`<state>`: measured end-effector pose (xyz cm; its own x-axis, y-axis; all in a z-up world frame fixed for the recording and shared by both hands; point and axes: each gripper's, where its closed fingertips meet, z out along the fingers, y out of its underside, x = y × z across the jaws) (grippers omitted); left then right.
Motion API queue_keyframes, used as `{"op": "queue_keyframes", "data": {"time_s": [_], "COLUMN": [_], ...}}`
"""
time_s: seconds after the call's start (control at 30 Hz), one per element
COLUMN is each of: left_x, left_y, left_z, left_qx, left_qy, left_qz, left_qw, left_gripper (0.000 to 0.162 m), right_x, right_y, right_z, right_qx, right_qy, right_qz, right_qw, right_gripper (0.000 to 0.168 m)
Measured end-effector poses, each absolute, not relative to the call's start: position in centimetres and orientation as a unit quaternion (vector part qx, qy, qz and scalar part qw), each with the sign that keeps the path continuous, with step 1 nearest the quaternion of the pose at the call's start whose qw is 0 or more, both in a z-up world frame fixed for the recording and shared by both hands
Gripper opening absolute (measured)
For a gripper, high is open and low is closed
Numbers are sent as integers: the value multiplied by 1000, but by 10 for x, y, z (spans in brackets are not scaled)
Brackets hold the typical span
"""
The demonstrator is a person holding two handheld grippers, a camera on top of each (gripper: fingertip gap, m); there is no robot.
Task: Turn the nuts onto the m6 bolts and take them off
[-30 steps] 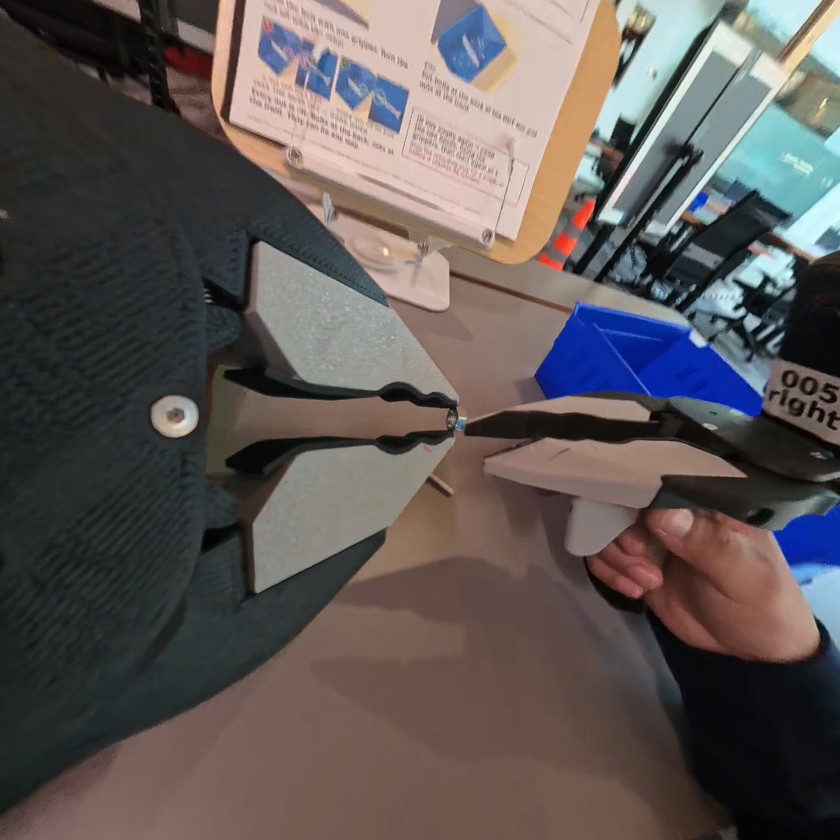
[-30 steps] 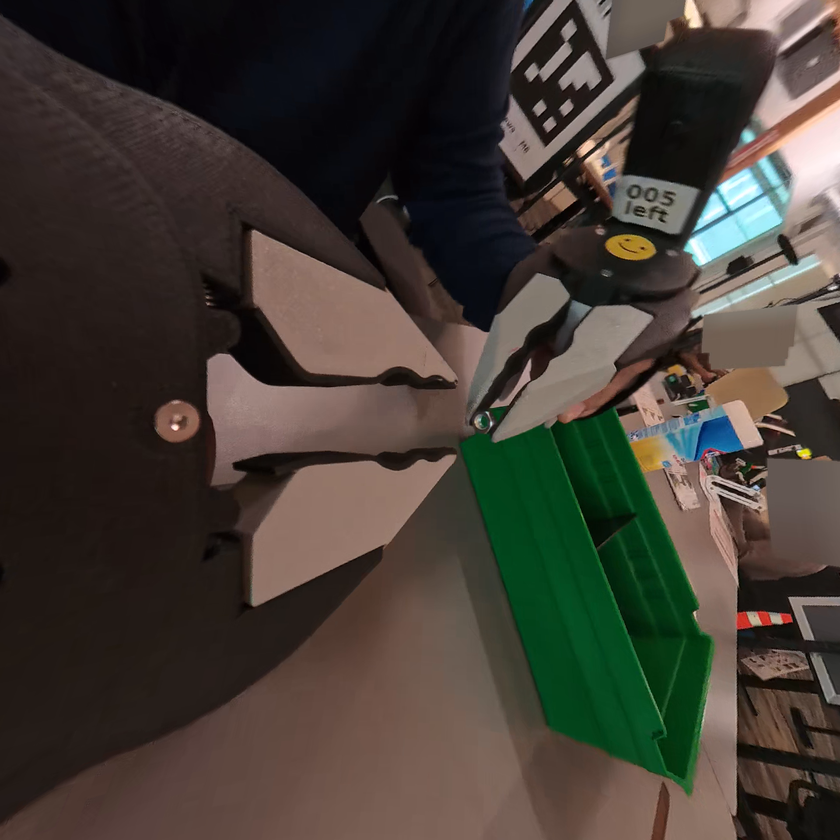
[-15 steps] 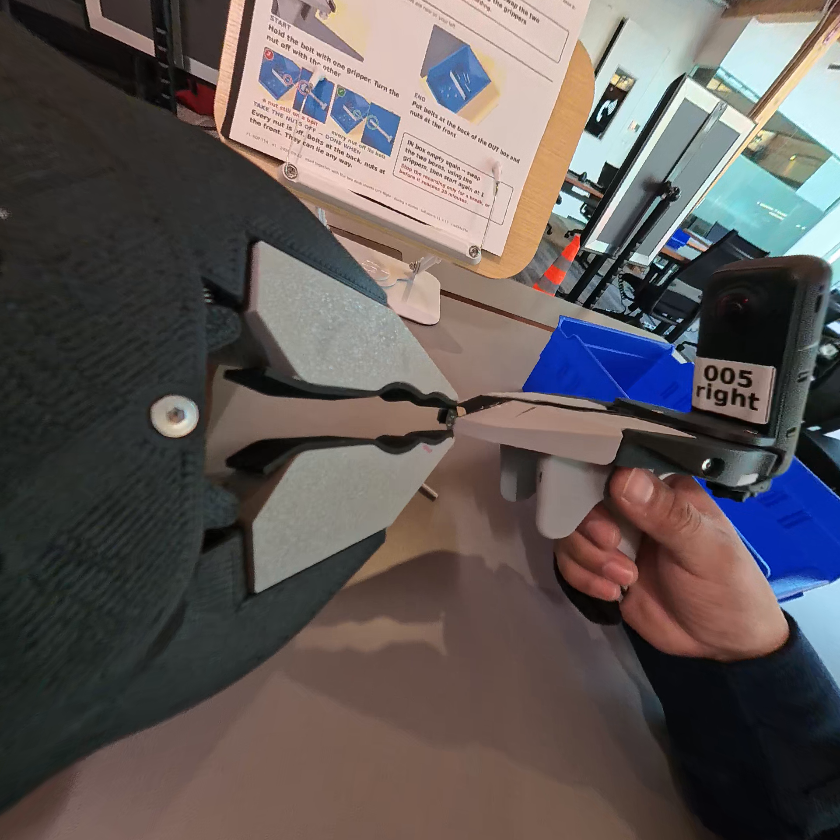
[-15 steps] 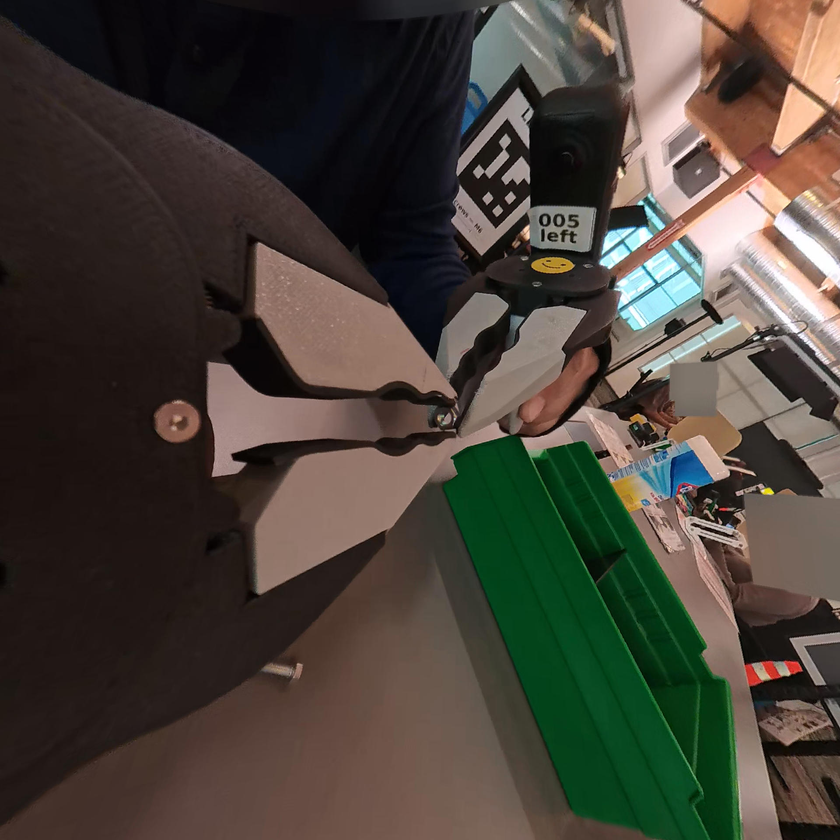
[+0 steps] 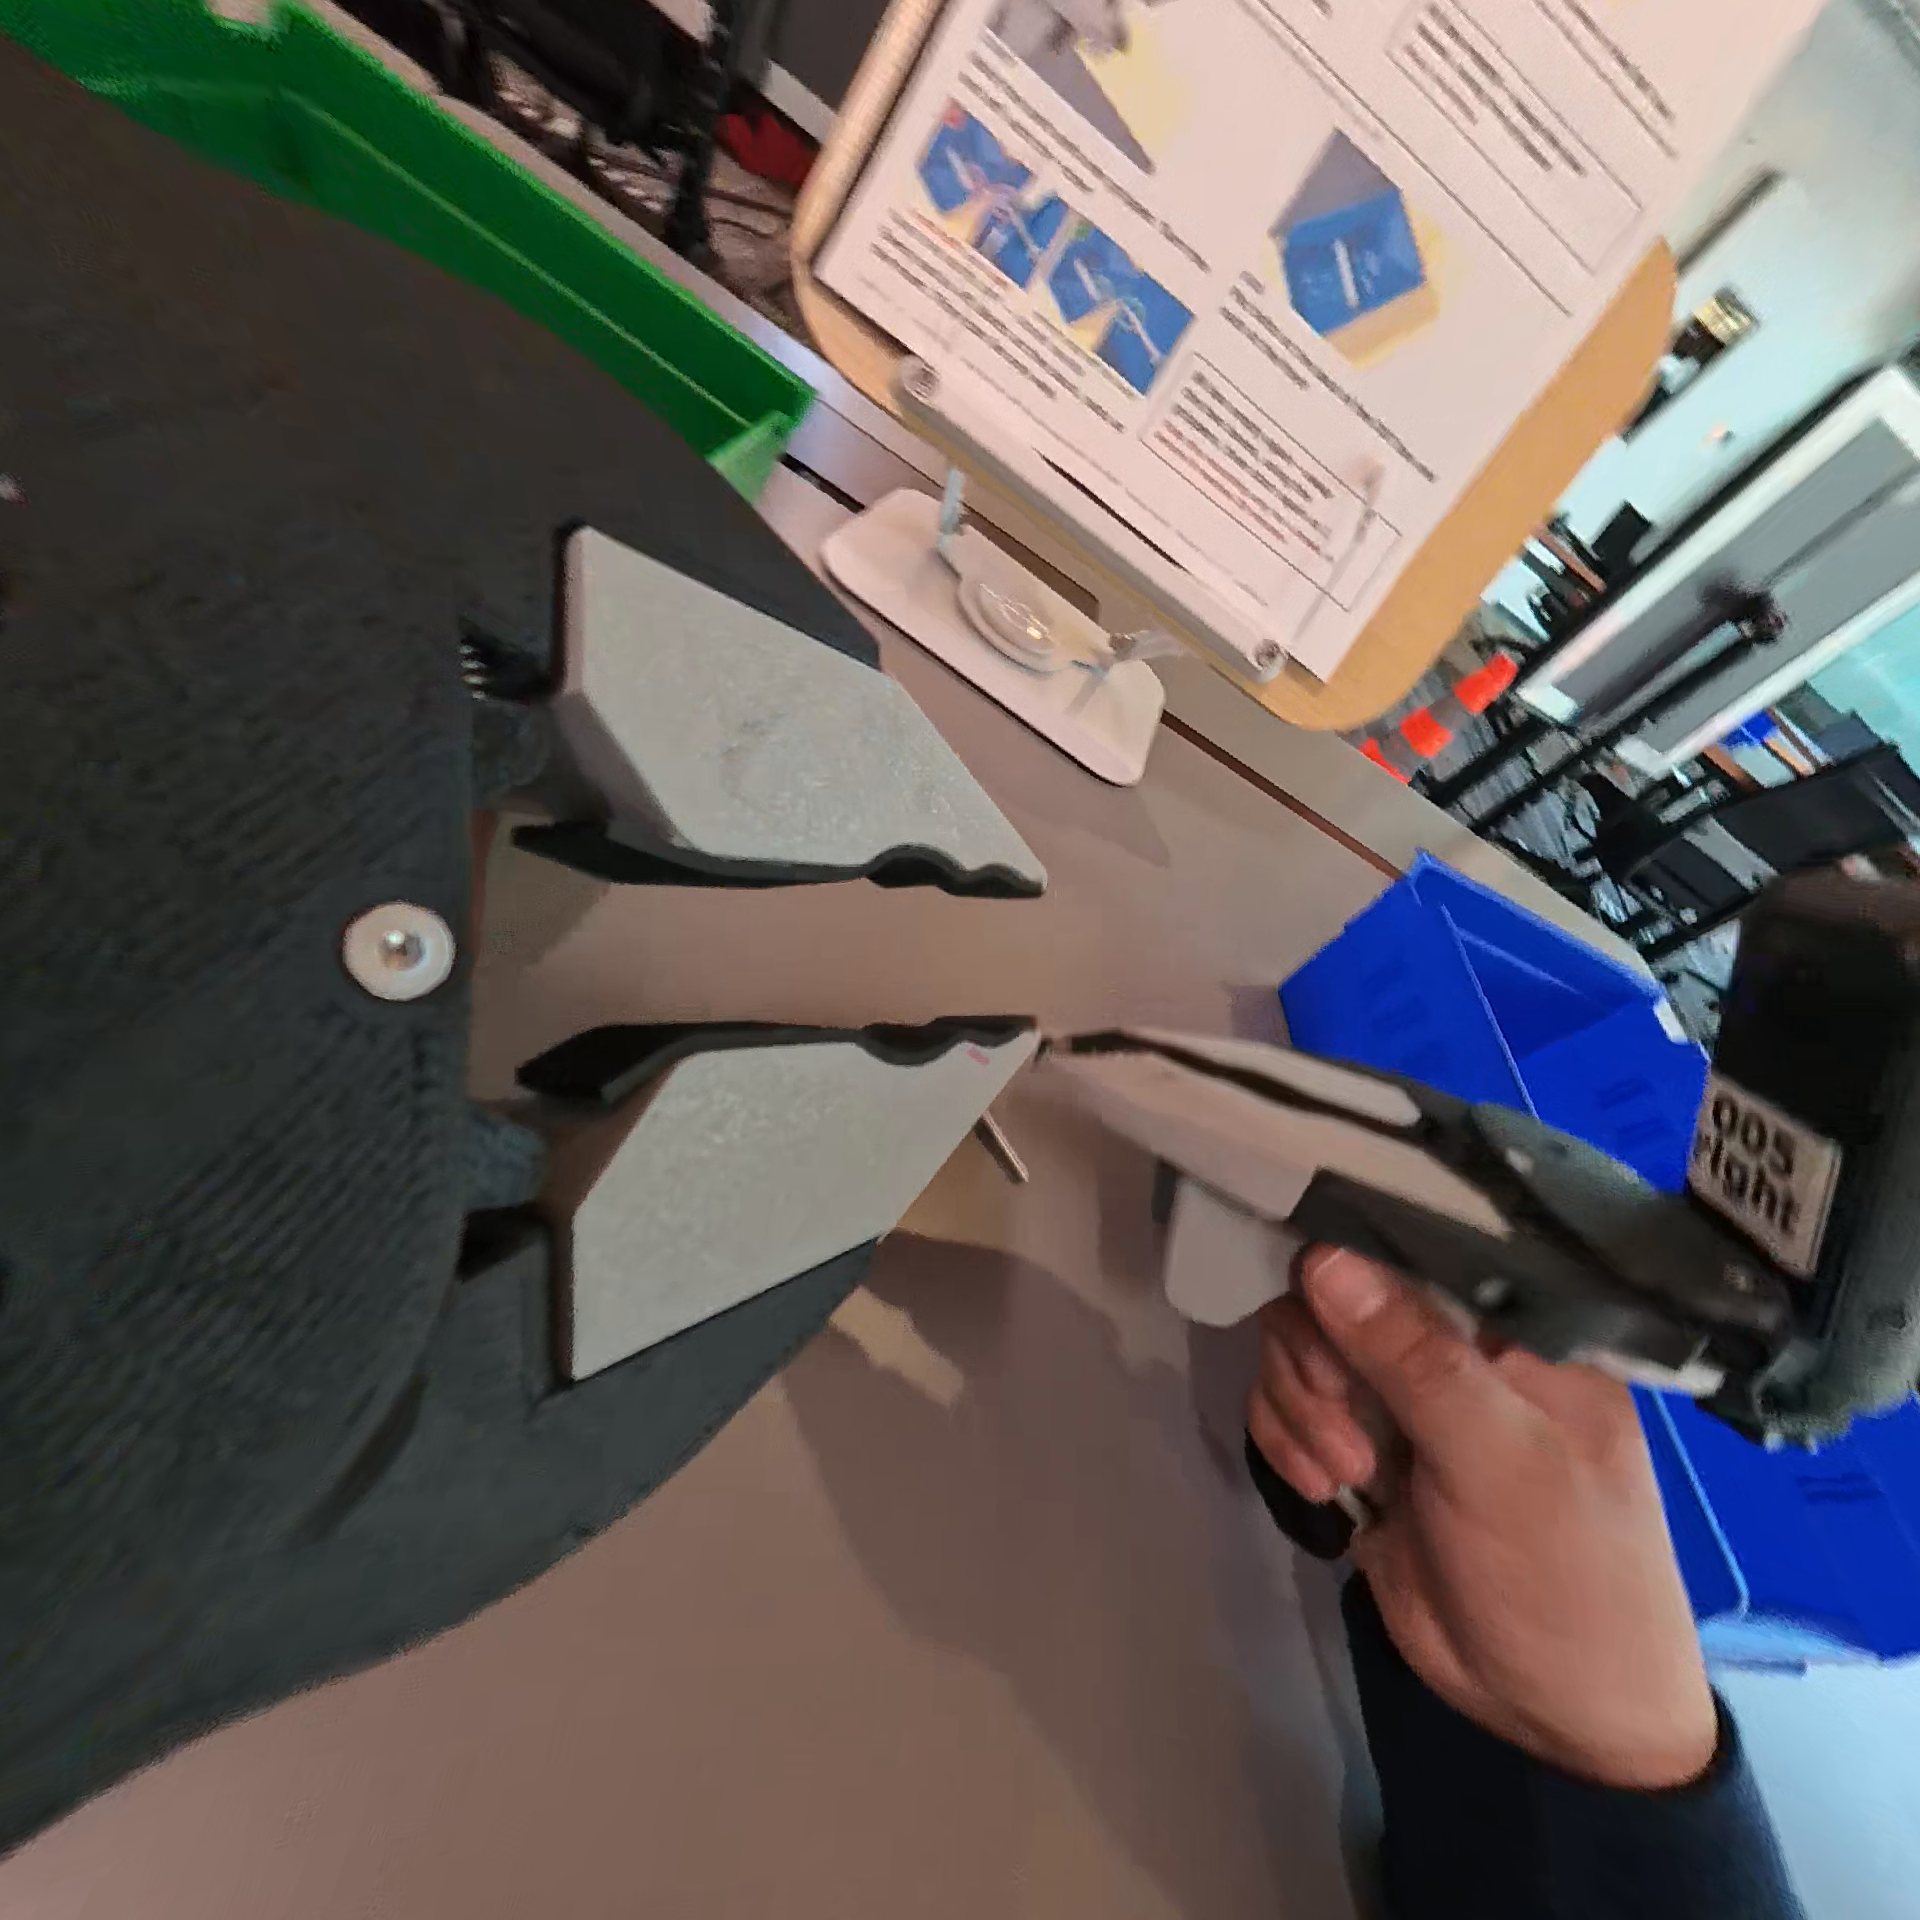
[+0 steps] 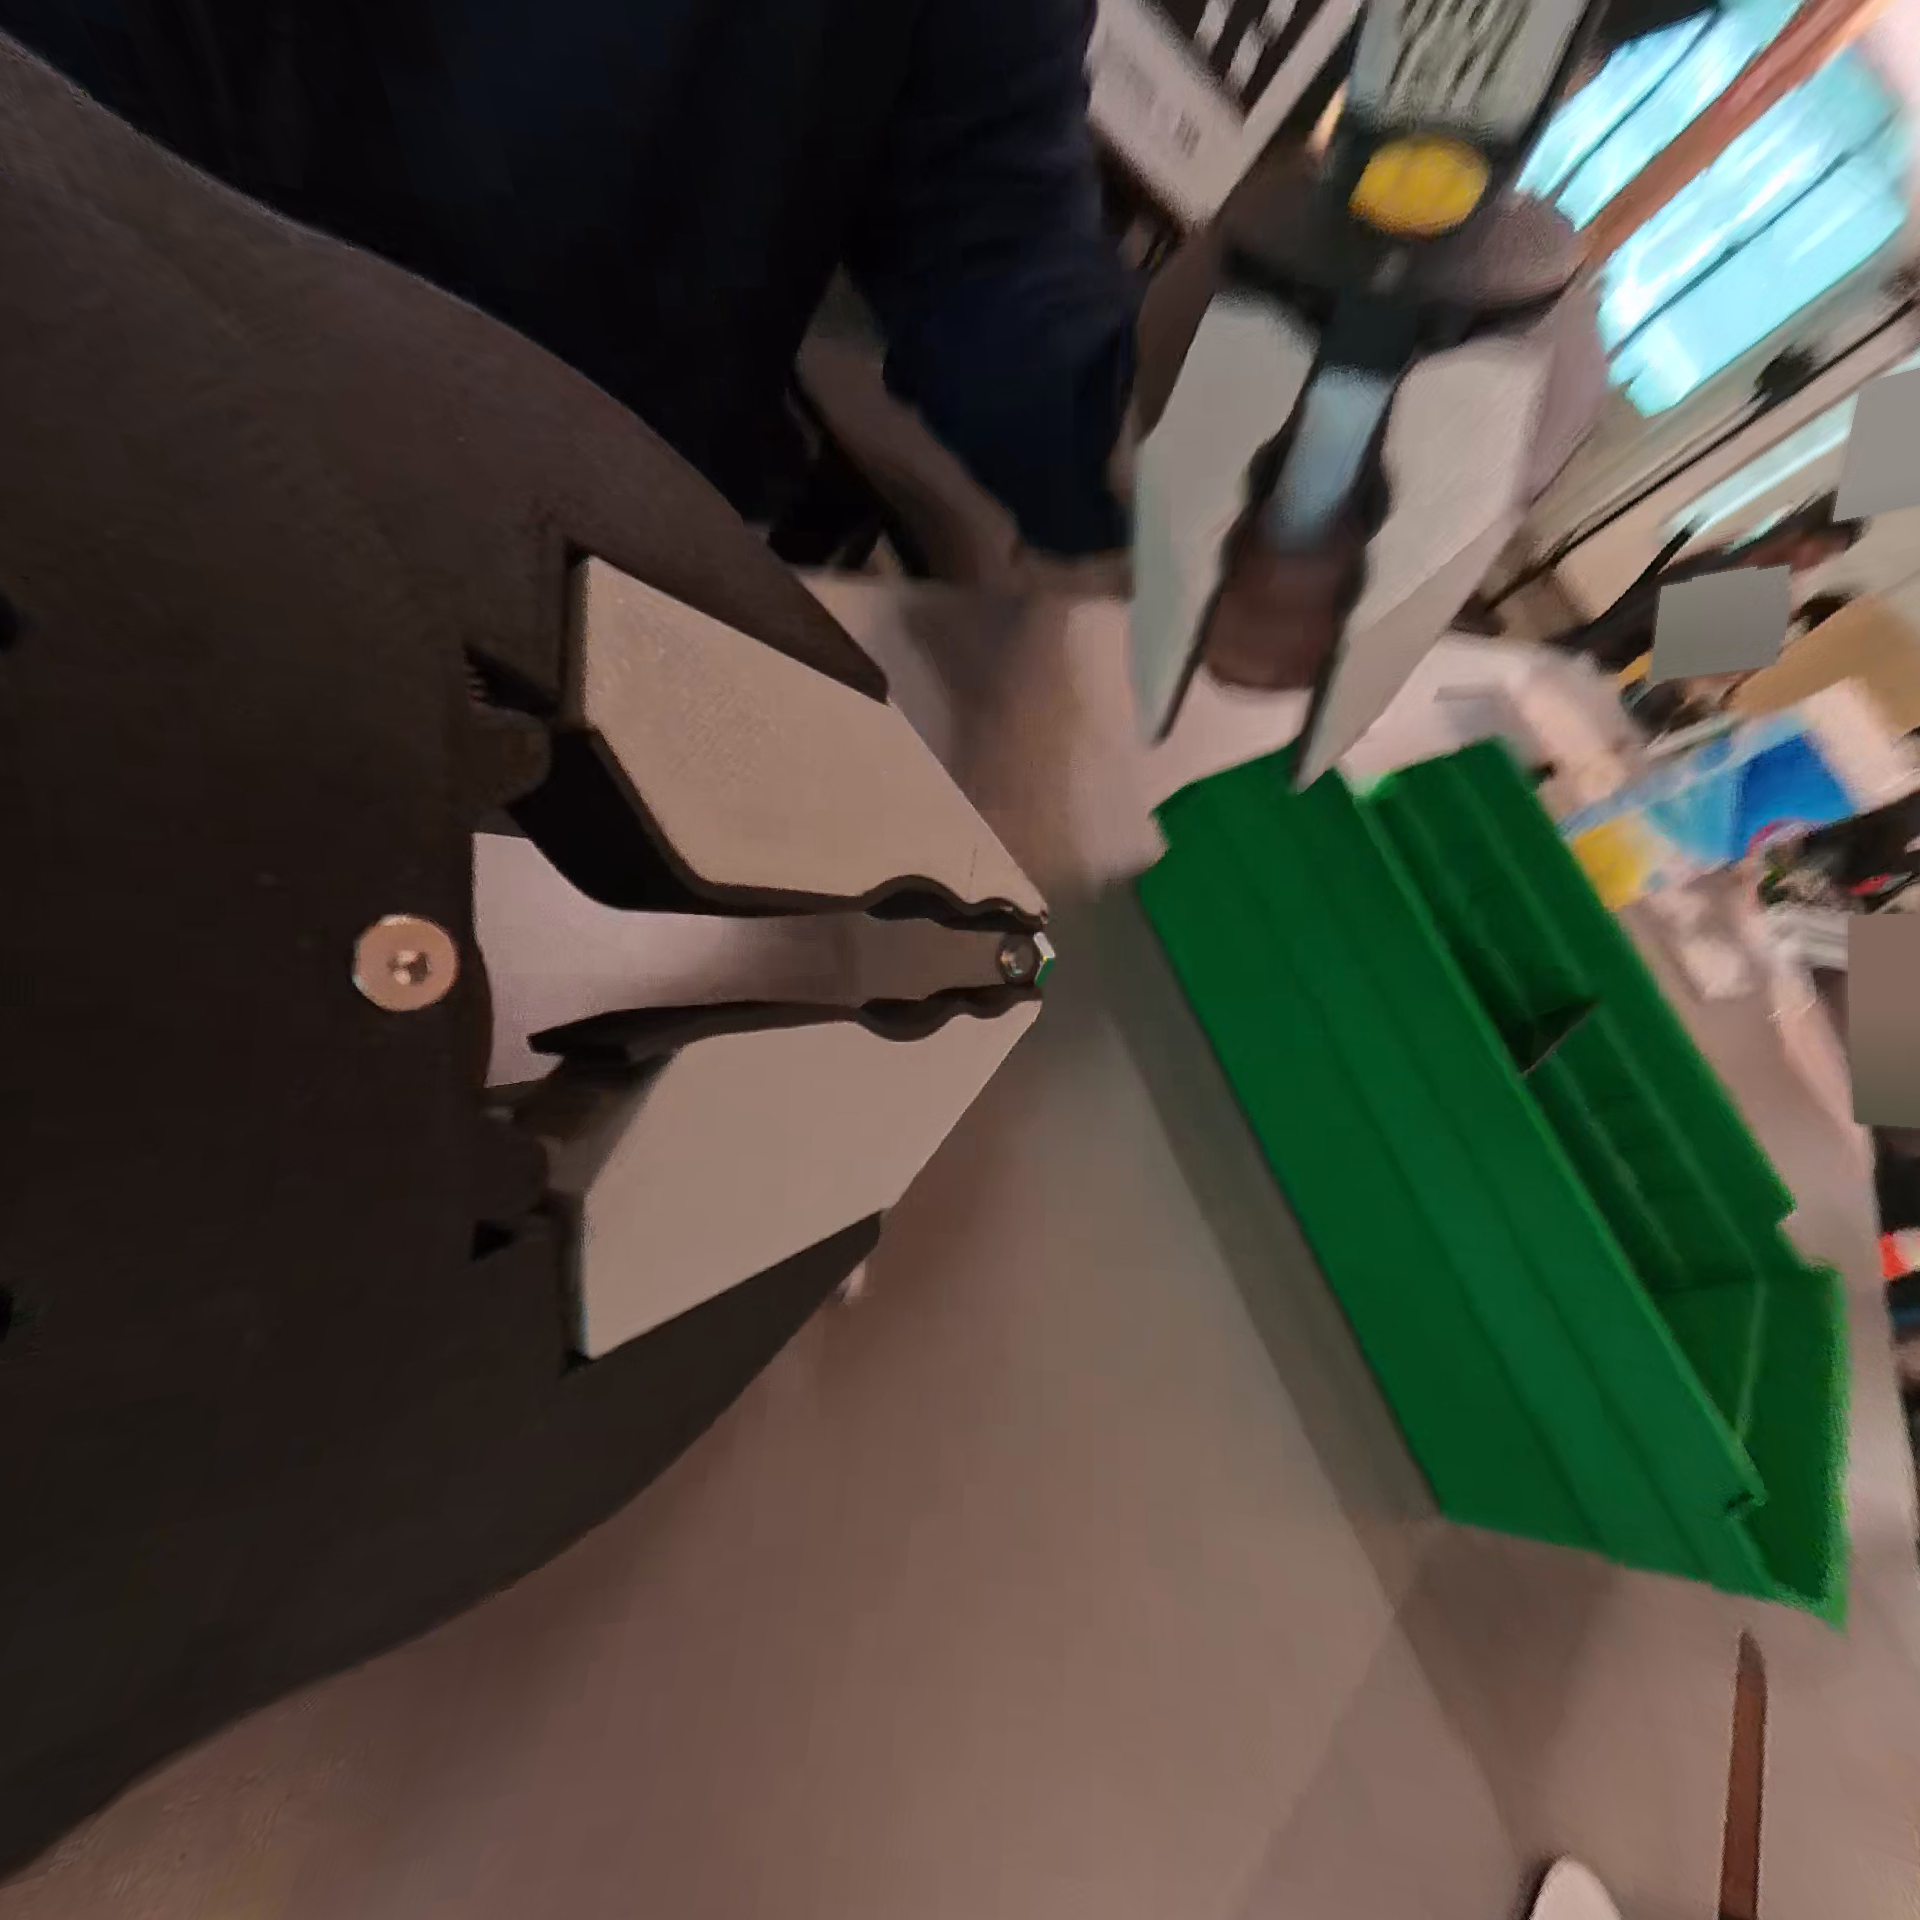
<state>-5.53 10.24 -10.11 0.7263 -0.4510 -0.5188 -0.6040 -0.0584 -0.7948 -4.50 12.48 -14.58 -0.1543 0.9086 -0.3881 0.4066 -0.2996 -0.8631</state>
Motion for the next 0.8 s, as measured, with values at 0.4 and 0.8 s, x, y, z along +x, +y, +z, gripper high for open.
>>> {"op": "queue_keyframes", "data": {"time_s": [0.4,0.8], "left_x": [-183,-229], "left_y": [69,64], "left_z": [-135,-149], "left_qx": [-827,-828], "left_qy": [118,15], "left_qz": [171,163], "left_qw": [522,537], "left_gripper": [44,3], "right_x": [-52,-42], "right_y": [125,144], "right_z": [-234,-214], "right_qx": [-620,-632], "right_qy": [-700,-667], "right_qz": [237,263], "right_qw": [263,295], "right_gripper": [7,17]}}
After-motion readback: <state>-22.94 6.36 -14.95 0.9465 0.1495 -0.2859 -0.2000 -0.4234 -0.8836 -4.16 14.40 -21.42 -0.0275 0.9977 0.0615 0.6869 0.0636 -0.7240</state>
